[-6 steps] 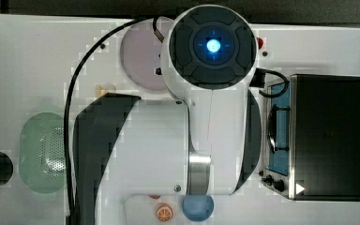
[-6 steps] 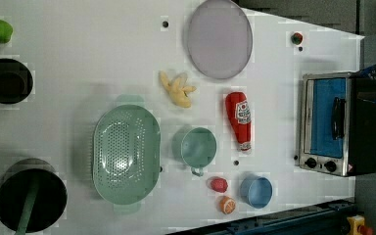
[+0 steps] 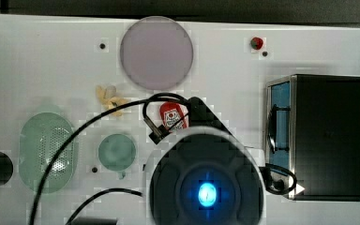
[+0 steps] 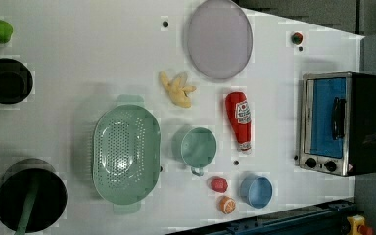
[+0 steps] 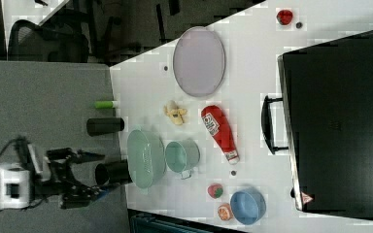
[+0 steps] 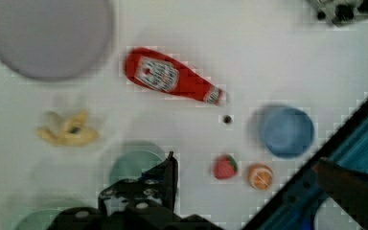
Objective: Pick Ketchup from the table and place it in strainer.
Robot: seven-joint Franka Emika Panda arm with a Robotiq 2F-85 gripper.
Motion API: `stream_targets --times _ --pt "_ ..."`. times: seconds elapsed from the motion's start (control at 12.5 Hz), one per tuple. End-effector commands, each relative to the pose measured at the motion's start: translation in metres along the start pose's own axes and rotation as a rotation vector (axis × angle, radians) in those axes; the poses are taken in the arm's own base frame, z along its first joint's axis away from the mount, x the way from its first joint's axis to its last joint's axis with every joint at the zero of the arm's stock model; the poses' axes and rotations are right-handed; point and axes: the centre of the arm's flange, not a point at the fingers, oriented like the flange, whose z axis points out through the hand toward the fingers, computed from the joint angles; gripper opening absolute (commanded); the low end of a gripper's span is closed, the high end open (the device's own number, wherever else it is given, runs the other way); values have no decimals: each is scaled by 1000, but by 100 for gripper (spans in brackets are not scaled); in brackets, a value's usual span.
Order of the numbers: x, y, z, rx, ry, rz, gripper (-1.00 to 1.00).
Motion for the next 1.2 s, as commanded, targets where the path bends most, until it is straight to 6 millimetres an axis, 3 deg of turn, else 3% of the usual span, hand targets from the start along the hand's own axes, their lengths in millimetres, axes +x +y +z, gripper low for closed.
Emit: stream_targets --times 0.08,0.32,0.8,1.2 --pt "18 -18 49 -49 -73 -30 100" --pt "35 -34 95 -58 -103 -169 100" --pt "63 -56 190 7 -68 -716 100" --pt "58 -60 276 28 -11 -1023 100"
